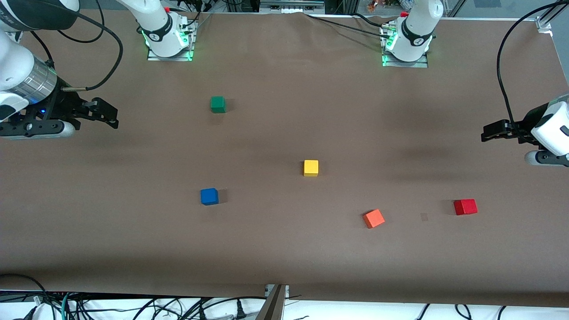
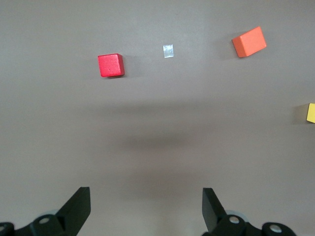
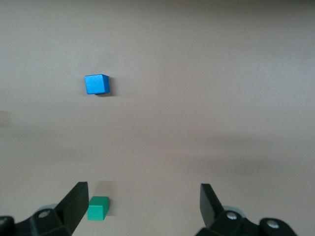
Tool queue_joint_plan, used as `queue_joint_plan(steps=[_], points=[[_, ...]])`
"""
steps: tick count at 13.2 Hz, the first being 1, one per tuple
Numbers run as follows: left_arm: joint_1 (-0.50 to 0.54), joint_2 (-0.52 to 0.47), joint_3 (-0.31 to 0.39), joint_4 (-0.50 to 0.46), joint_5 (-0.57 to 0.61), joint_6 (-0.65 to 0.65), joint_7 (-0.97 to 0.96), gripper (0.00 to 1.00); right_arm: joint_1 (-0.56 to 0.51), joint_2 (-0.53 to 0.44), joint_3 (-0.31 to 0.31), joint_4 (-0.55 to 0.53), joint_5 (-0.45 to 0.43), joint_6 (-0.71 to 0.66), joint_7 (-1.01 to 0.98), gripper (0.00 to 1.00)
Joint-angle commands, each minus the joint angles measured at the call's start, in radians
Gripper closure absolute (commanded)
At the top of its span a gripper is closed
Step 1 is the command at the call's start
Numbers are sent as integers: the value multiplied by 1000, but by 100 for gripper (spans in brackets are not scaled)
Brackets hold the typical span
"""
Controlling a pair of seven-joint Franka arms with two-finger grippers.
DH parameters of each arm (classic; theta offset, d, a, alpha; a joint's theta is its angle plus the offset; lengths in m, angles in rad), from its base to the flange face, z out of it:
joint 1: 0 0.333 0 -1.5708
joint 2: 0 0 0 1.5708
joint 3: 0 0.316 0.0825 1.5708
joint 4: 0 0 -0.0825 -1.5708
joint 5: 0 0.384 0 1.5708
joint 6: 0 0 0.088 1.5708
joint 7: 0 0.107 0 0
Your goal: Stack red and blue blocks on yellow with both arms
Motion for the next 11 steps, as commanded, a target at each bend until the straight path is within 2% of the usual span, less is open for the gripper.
queue_joint_plan(steps=[1,8,11], points=[[-5,13,1,30,3,-10,11,0,-11,9,11,24,-1,-19,15,0],[7,33,1,31,3,-2,21,0,-13,9,11,26,-1,-8,17,0],[9,111,6,50,9,70,24,0,-10,11,11,46,0,-7,3,0]])
